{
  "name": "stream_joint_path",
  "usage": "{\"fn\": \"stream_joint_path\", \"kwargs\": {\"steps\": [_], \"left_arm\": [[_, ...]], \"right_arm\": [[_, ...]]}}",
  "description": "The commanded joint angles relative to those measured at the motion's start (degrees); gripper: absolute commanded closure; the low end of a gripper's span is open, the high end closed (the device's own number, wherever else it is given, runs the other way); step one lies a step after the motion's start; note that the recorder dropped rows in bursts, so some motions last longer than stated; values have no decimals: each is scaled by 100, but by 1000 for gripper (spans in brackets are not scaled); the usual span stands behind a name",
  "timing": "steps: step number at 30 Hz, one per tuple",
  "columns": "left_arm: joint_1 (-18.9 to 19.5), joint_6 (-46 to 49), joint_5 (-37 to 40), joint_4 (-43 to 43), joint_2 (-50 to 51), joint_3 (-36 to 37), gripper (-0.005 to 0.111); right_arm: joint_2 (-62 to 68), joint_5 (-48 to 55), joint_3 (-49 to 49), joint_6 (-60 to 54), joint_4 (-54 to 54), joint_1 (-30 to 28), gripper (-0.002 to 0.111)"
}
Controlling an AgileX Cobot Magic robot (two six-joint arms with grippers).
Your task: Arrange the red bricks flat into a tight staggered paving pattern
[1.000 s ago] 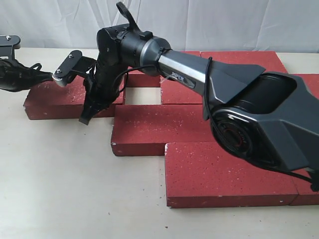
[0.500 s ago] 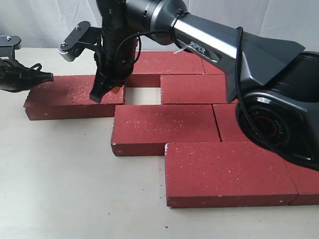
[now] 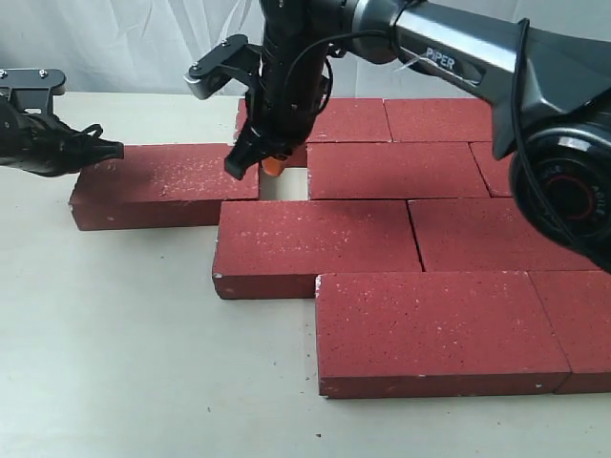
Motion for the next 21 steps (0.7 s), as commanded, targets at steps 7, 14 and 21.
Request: {"fn": "stream_joint_path", "kwargs": {"steps": [7,14,21], "left_arm": [[-250,-26,-157,32,81,-11,107],[-436,-26,-98,32,188,-109,107],[-668,-15,-52,116,188,-125,107]], "right_arm": [[-875,-90,1148,-32,51,-320,109],[-1502,-844,2219,-32,36,-522,109],[-2180,-1770,3455,-32,-120,-589,109]]}}
